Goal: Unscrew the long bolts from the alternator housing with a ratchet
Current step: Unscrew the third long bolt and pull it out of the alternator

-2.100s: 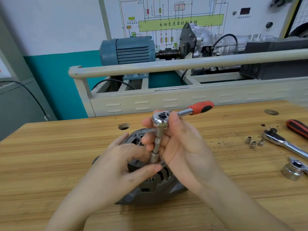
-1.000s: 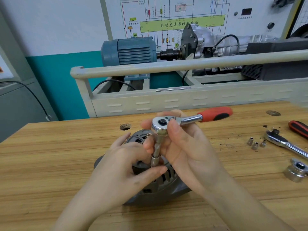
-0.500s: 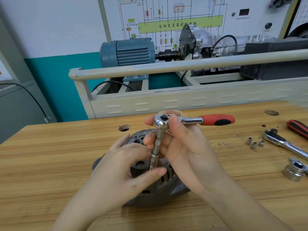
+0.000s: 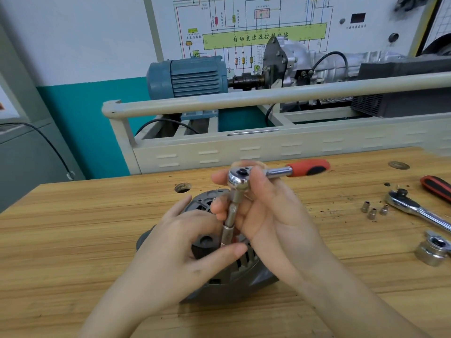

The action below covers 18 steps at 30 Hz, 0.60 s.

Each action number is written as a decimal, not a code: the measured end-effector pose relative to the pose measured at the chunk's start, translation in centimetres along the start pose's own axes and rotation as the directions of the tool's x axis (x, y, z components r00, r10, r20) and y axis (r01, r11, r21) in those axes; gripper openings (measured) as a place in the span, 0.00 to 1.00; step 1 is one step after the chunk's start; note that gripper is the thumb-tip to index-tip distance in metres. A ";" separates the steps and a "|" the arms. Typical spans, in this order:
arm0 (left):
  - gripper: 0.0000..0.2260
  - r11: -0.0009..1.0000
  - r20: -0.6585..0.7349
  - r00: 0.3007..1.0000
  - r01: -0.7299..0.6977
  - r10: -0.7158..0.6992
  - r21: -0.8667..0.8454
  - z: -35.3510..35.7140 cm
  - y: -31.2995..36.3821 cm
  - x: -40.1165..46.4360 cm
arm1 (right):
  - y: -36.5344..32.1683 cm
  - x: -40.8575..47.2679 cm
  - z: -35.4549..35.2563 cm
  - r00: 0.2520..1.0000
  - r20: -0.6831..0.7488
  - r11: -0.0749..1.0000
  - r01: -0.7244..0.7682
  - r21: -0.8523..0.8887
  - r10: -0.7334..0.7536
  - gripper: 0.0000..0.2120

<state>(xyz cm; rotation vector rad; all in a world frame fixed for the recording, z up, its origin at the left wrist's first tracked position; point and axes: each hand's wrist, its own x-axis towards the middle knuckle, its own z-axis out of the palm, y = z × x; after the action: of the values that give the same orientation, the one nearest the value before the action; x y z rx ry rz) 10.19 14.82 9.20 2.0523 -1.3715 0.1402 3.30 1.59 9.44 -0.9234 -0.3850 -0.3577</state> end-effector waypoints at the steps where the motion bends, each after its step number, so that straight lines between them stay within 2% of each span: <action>1: 0.24 1.000 0.015 1.000 -0.007 0.007 -0.016 -0.1 0.0 0.0 | 0.0 0.1 0.0 1.000 -0.001 1.000 -0.021 0.007 0.021 0.12; 4: 0.20 0.998 0.011 1.000 -0.011 0.011 -0.056 -0.1 -0.2 0.0 | 0.0 0.2 -0.1 0.999 -0.008 0.999 -0.042 0.011 0.042 0.12; 10: 0.15 0.999 -0.063 0.997 0.032 -0.033 -0.020 0.3 0.3 0.2 | -0.2 -0.2 0.1 0.998 -0.019 0.997 0.066 -0.039 -0.067 0.08; 14: 0.20 0.997 -0.081 0.996 0.030 -0.036 -0.071 0.3 0.4 0.1 | -0.2 -0.2 0.2 0.999 0.000 0.999 0.039 -0.022 -0.039 0.08; 18: 0.19 0.997 0.002 1.000 0.001 -0.001 -0.076 0.0 0.4 -0.1 | -0.2 -0.2 0.4 0.999 0.011 0.999 0.030 -0.044 -0.030 0.09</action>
<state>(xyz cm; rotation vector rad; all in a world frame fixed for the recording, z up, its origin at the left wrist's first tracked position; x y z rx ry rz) 9.82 14.80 9.38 1.9905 -1.3563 0.0841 2.95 1.84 9.66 -0.9640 -0.4017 -0.3909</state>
